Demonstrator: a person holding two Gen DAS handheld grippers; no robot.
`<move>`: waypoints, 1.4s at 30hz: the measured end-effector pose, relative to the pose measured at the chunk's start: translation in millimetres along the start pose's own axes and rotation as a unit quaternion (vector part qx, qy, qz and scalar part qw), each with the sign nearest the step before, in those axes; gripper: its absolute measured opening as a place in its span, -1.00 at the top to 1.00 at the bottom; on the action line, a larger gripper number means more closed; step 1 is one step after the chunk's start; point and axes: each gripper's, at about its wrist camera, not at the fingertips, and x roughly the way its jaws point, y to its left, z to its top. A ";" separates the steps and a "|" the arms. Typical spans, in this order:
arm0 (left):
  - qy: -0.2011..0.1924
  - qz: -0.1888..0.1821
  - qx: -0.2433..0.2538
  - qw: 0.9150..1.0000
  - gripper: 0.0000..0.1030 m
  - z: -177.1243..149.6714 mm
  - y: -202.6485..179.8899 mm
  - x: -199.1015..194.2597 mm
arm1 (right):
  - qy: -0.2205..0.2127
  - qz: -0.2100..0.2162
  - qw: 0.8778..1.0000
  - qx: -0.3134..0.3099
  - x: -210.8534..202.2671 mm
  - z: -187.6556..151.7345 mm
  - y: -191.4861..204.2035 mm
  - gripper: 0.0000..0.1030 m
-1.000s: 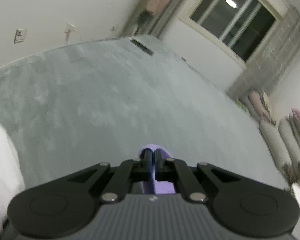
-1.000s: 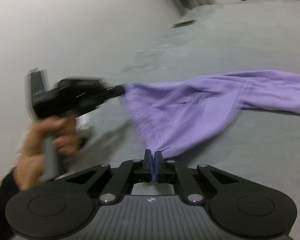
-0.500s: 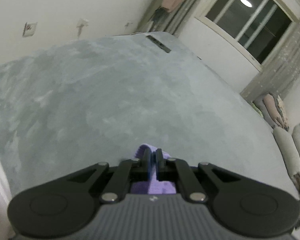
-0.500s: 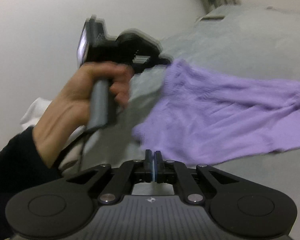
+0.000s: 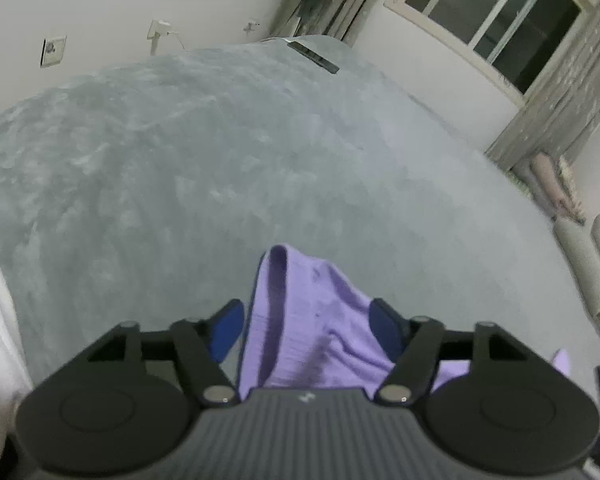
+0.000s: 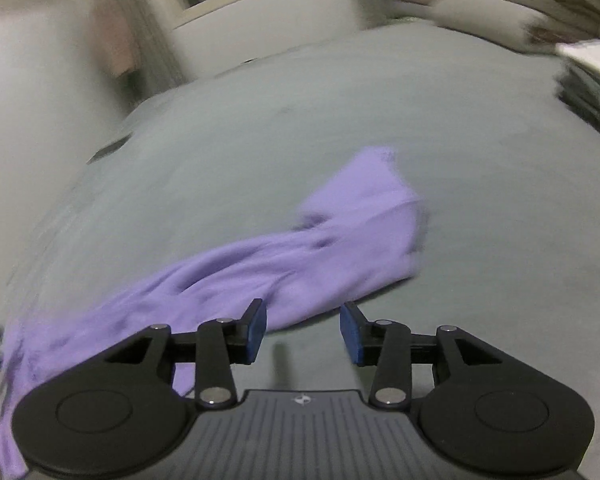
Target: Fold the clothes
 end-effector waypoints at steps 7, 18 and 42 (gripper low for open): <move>0.003 0.036 0.065 0.997 0.75 -4.7 -11.5 17.5 | -0.032 -0.017 0.999 0.021 16.5 12.6 -31.1 -0.12; -0.067 0.029 0.049 0.996 0.92 13.5 -11.3 -2.3 | -0.091 -0.018 0.995 0.023 21.5 21.4 -30.8 0.75; 0.001 0.032 0.032 0.999 -0.08 -4.8 -6.6 -12.3 | -0.205 -0.089 0.974 -0.042 -70.1 17.1 12.7 0.75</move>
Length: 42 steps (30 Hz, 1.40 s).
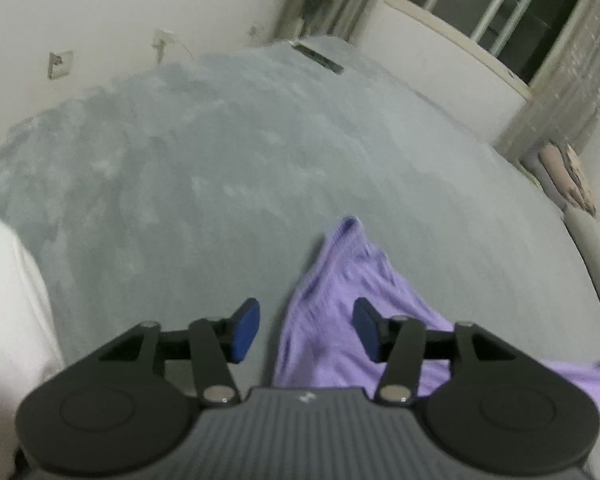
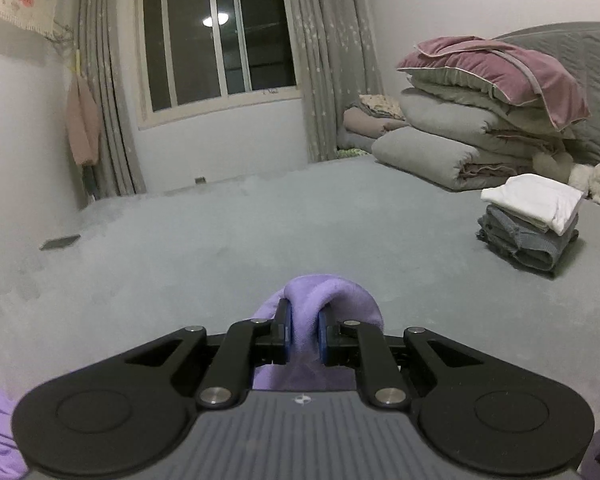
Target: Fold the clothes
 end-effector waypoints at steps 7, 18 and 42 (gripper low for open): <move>0.015 0.028 0.072 0.997 0.85 -15.6 -20.1 10.5 | -0.027 0.005 0.999 -0.030 -11.7 3.1 9.9 0.75; -0.056 0.031 0.093 0.994 0.88 13.5 -18.6 -10.3 | -0.121 -0.015 0.990 -0.070 -42.2 12.8 15.2 0.86; 0.016 0.008 0.013 1.000 0.35 6.8 14.5 -10.3 | 0.065 0.053 0.996 -0.044 -22.5 12.3 -12.3 0.75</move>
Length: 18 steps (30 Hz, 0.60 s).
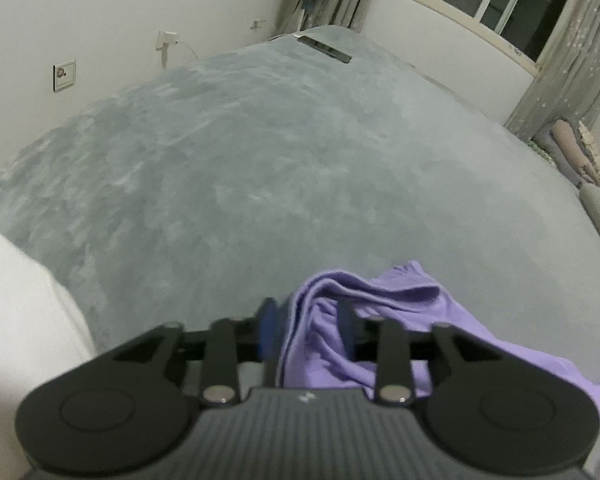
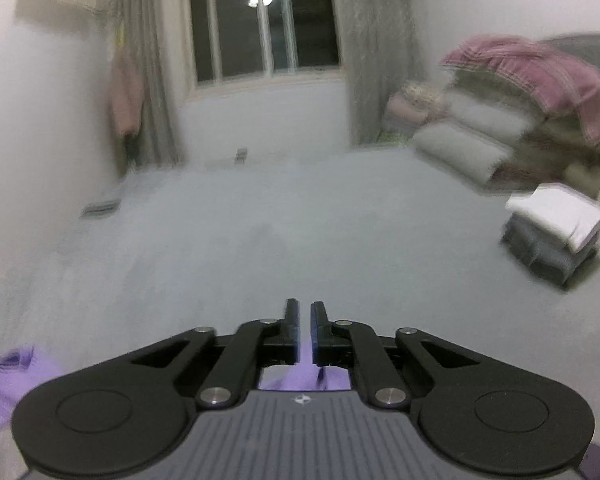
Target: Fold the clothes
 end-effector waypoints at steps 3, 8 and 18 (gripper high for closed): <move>-0.005 -0.007 0.025 1.000 0.20 -3.0 -7.7 2.0 | 0.053 -0.023 0.998 0.018 23.2 -11.6 -7.6 0.29; -0.024 -0.024 0.066 0.997 0.09 -0.1 -20.0 9.4 | 0.097 -0.053 0.993 -0.031 49.7 -29.4 -12.3 -0.09; -0.088 0.000 0.234 0.968 -0.14 8.7 -64.0 15.6 | 0.076 -0.049 0.990 -0.105 65.9 -37.4 -6.0 0.61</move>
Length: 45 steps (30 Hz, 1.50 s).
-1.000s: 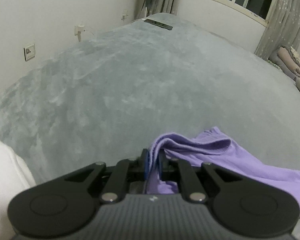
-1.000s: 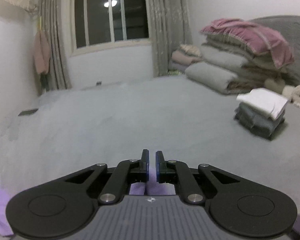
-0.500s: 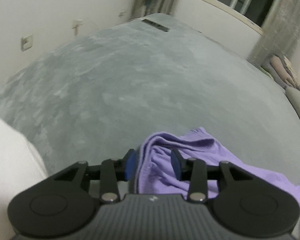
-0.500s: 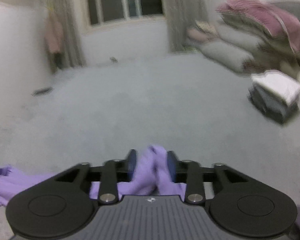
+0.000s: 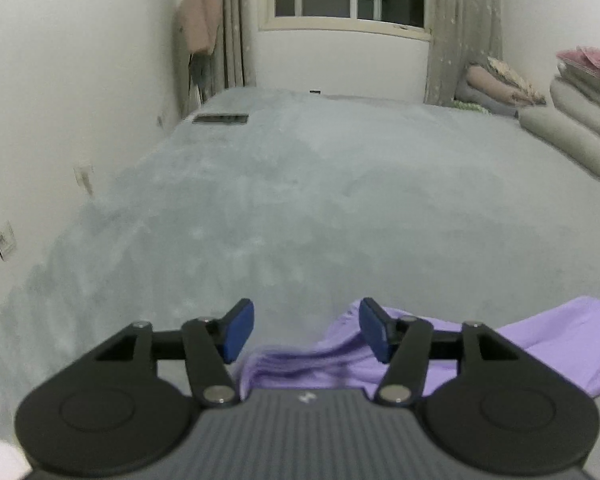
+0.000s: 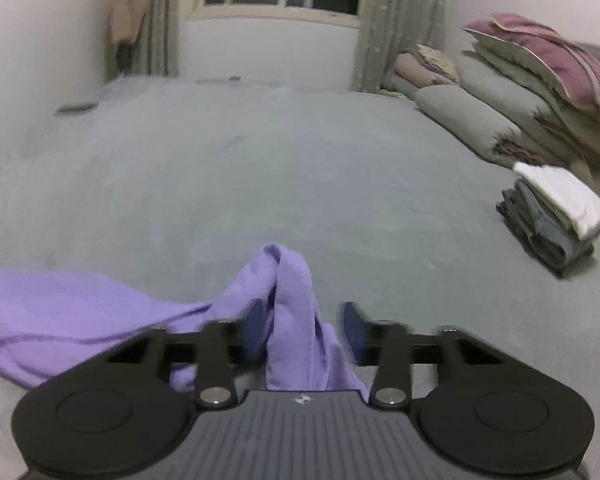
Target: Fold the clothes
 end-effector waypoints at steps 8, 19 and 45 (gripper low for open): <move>0.008 -0.026 0.105 0.994 -0.23 -12.7 -33.3 11.4 | -0.097 -0.028 0.995 -0.006 -36.3 15.9 -1.9 0.95; 0.024 -0.011 0.120 0.992 0.91 -17.0 -43.1 44.8 | -0.035 -0.037 0.998 -0.023 4.4 5.2 -4.9 0.23; 0.017 -0.009 -0.291 0.956 0.87 -10.1 95.0 64.9 | -0.035 -0.109 0.985 -0.132 -23.6 -20.6 -5.0 0.98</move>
